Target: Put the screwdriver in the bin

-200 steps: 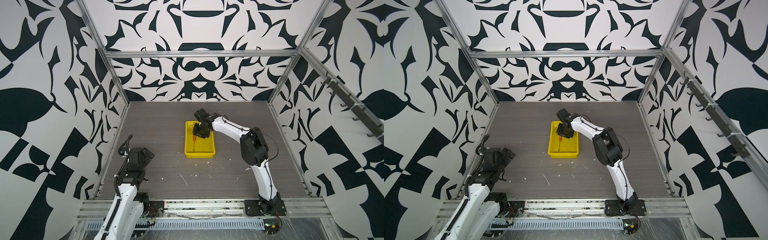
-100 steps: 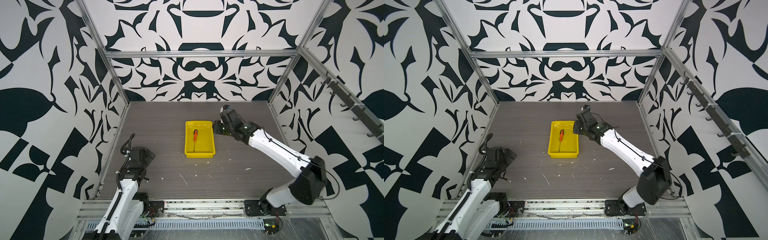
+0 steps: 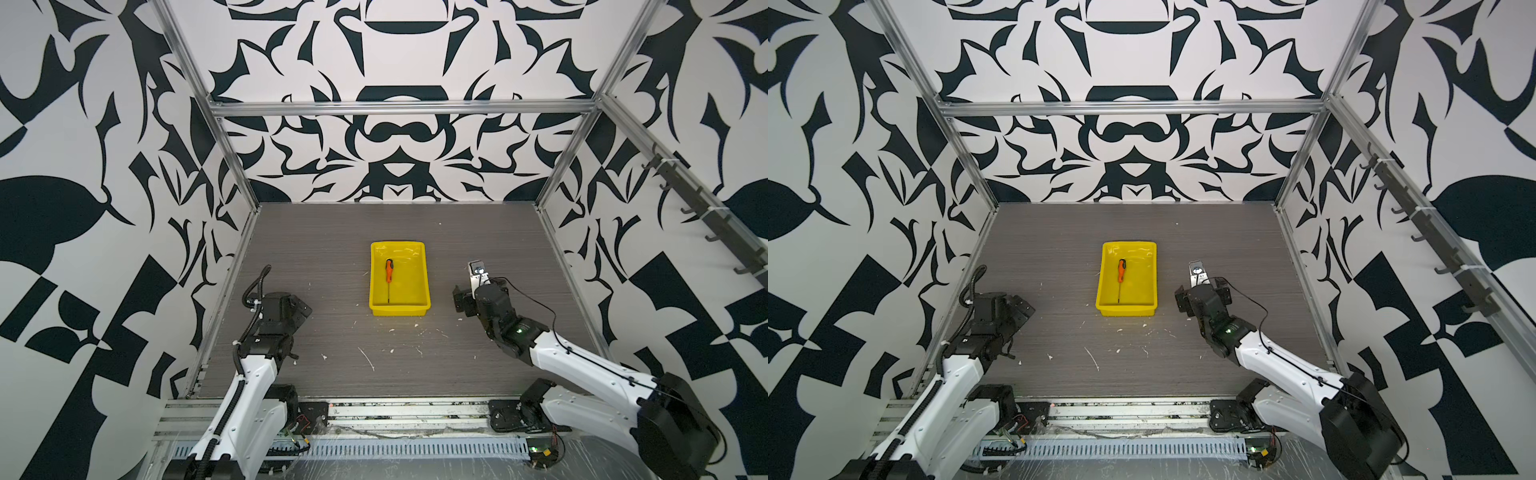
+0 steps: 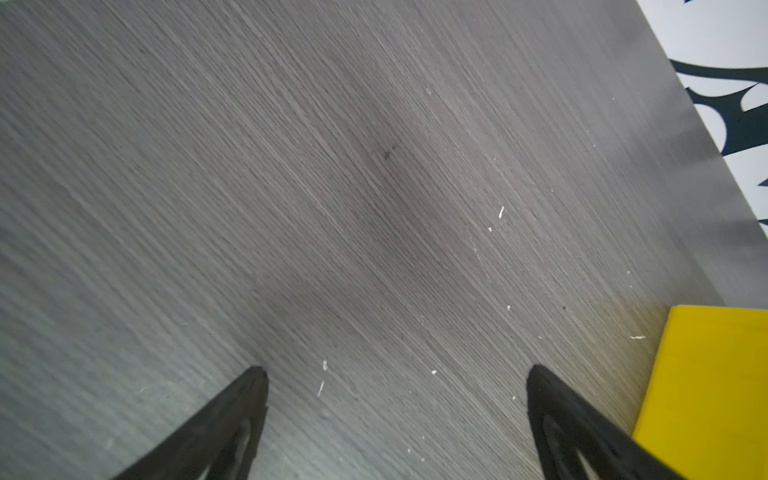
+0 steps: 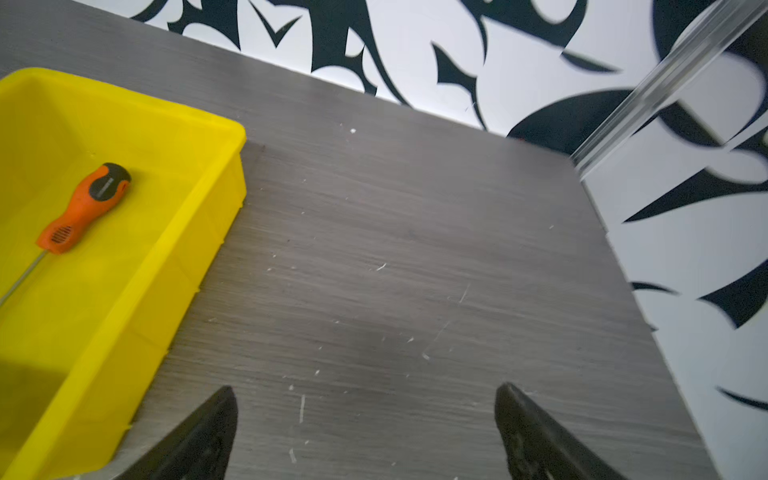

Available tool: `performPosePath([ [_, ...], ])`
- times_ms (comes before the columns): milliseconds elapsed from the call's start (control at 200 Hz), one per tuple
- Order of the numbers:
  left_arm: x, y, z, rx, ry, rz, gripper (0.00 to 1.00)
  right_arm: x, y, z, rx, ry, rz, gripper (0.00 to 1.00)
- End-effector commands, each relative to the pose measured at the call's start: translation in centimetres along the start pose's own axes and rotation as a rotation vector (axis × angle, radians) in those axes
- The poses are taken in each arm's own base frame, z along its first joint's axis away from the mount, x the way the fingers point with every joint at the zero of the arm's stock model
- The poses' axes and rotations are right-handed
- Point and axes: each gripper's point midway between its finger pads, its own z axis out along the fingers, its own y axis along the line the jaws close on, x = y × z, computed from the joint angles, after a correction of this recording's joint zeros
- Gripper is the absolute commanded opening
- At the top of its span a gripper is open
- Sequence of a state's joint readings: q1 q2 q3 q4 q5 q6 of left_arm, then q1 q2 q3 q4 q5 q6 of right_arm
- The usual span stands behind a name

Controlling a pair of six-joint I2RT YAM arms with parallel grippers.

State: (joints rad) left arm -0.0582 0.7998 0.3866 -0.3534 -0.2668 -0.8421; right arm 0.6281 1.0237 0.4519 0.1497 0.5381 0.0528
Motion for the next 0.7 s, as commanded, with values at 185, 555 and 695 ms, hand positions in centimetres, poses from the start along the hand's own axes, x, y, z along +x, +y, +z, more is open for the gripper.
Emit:
performPosePath([
  [185,-0.5,-1.3,0.0,0.03,0.016,-0.007,1.0,1.1,-2.5,1.3,0.198,-0.1,-0.163,0.99],
  [555,-0.2,-1.6,0.0,0.058,0.02,-0.011,1.0,2.3,-7.1,5.6,0.331,-0.084,-0.067,1.0],
  [695,-0.1,-2.0,0.2,0.077,0.027,-0.01,1.0,2.1,-9.0,7.1,0.358,-0.086,0.024,0.99],
])
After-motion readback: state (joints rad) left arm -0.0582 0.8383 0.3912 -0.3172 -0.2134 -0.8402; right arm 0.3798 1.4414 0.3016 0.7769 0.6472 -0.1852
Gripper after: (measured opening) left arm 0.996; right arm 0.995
